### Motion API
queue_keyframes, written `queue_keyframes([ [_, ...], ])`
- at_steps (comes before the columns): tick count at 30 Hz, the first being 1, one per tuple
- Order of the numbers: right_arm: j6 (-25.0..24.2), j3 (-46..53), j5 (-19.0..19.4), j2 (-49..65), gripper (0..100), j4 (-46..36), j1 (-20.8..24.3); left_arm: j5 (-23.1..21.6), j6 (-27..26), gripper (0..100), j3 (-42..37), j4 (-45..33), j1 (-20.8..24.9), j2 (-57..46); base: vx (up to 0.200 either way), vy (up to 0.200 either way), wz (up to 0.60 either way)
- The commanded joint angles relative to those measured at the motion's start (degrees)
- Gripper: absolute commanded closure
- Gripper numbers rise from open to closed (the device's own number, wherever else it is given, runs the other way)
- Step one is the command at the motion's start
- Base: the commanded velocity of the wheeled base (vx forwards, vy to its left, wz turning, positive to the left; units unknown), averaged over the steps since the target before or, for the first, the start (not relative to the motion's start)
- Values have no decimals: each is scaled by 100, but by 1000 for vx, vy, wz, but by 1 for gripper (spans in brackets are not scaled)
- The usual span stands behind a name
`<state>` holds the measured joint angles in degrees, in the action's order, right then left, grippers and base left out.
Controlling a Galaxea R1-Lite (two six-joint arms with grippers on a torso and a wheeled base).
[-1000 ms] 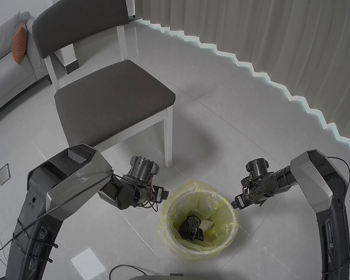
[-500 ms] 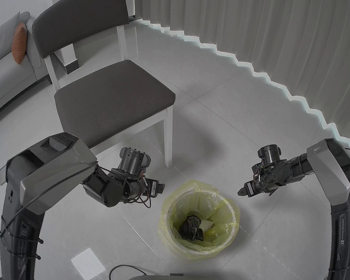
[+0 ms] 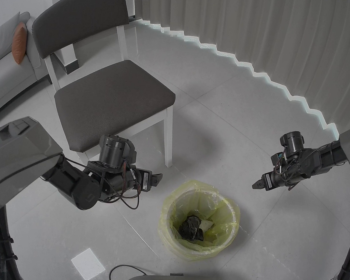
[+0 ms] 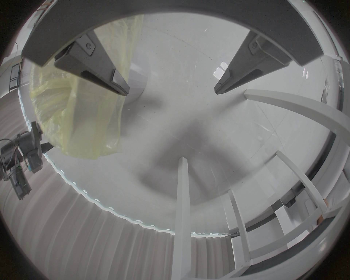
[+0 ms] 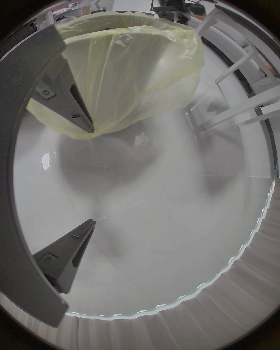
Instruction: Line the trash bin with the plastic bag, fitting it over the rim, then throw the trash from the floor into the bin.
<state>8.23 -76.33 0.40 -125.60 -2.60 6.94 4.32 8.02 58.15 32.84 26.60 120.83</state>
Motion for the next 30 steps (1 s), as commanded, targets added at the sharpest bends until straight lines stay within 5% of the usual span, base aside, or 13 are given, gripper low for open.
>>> queue_keyframes([
  [1,-14,610,-5,1002,0,14,-34,25,6,0,-577,205,21,-851,0,0,0],
  [30,-322,3519,21,5625,0,40,-245,87,-204,0,-2414,-103,-788,-4903,0,0,0],
])
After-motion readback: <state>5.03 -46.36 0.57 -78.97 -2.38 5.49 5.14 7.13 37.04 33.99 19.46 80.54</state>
